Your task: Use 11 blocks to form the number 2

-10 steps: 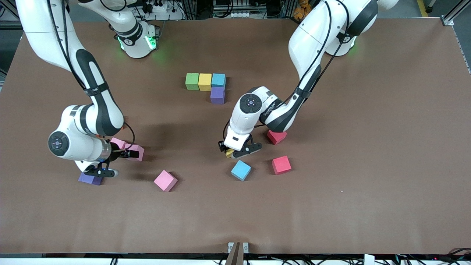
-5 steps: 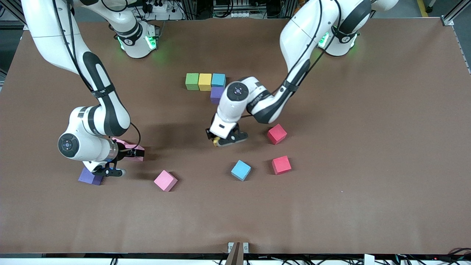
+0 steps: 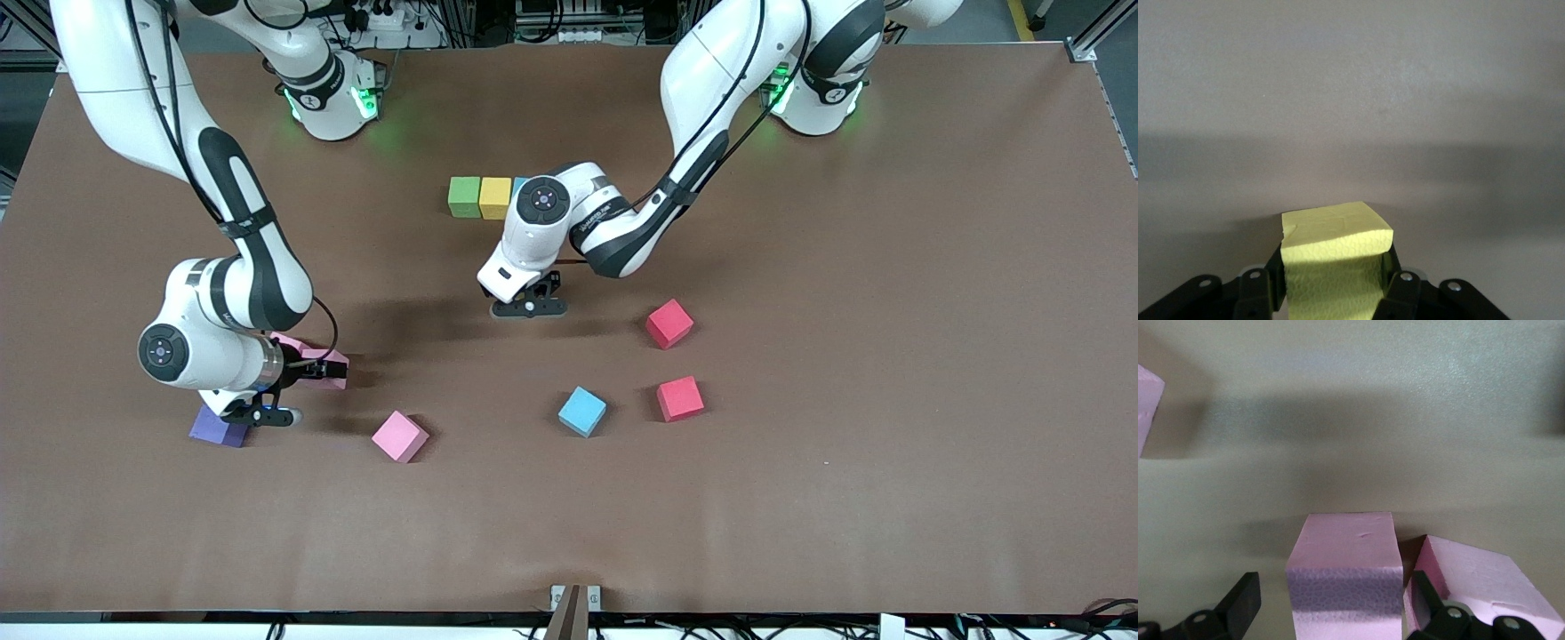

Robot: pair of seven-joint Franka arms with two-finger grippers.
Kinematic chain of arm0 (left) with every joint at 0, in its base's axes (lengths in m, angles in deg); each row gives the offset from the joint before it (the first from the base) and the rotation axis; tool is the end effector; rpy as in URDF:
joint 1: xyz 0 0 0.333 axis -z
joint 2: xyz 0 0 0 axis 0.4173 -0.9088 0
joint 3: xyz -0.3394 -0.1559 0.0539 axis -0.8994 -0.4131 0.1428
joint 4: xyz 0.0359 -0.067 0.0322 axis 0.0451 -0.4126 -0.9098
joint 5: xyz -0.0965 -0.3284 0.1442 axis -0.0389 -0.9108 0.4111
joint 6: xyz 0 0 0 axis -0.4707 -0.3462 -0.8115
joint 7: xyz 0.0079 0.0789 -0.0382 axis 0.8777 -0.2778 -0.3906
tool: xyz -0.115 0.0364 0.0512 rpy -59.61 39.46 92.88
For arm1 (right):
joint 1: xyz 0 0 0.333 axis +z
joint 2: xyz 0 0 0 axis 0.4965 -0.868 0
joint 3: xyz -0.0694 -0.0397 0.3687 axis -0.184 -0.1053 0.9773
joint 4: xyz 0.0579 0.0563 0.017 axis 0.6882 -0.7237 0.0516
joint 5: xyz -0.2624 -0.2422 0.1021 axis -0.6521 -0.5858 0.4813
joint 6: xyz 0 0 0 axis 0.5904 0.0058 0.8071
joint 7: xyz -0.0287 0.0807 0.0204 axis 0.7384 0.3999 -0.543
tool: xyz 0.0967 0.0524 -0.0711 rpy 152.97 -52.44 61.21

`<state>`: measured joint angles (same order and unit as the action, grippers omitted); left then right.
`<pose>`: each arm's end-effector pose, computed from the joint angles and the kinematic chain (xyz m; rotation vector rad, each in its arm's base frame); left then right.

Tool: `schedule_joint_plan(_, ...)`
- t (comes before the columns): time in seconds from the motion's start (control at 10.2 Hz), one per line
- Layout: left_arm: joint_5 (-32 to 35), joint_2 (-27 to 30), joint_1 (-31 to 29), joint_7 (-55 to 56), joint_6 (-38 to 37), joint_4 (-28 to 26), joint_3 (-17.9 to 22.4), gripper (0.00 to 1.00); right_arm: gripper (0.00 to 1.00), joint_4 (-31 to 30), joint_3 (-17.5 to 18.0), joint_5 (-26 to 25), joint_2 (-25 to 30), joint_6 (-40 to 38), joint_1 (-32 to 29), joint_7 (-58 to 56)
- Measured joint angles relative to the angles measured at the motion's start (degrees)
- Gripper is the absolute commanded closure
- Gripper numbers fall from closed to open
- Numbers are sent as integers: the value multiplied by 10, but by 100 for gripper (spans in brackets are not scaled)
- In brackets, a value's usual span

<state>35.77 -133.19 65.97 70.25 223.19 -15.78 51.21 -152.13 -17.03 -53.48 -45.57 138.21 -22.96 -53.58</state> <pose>0.4781 -0.6235 0.2367 2.9317 0.0267 -0.0358 0.6483 0.0570 0.2551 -3.0301 0.0958 0.2746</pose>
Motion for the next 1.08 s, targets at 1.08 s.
schedule_joint_plan(1.08,0,1,-8,-78,-34,5,-25,87,100,60,-4,1,4,-61,-37,34)
